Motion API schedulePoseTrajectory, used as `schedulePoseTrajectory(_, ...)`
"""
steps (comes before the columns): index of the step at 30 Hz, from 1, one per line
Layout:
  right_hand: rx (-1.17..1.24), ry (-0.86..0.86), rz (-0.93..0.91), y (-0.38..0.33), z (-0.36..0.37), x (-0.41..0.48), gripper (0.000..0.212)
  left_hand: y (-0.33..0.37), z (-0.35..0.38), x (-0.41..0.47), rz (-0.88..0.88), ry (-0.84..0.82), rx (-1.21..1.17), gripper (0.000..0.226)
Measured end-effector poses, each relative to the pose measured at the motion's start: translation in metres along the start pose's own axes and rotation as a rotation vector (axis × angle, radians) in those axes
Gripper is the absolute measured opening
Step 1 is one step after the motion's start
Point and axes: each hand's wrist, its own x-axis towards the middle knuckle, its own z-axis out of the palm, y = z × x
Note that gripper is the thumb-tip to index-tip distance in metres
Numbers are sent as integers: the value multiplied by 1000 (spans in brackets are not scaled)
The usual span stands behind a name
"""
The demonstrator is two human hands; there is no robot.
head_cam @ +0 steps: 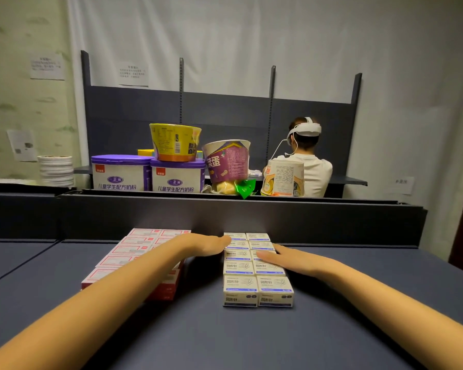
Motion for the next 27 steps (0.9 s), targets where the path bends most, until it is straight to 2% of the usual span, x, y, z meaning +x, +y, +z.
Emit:
schedulePoseTrajectory(1, 18, 3, -23, -2, 1, -2, 19, 0, 0, 1, -1, 1, -1, 69)
schedulePoseTrajectory(3, 42, 13, -50, -6, 3, -4, 11, 1, 0, 2, -5, 5, 0, 67)
schedulePoseTrajectory(16, 57, 16, -59, -15, 7, 5, 13, 1, 3, -1, 28, 6, 8, 64)
schedulePoseTrajectory(19, 79, -1, -54, -15, 6, 2, 29, 4, 3, -4, 37, 9, 18, 63)
schedulePoseTrajectory(22, 78, 6, 61, -7, 1, -1, 73, 9, -2, -26, 58, -11, 27, 54)
schedulePoseTrajectory(23, 86, 6, 80, -2, -1, -5, 80, 7, -4, -33, 73, -22, 27, 53)
schedulePoseTrajectory(27, 97, 20, 25, 15, 3, -29, 82, -17, -3, -56, 281, -112, 34, 64)
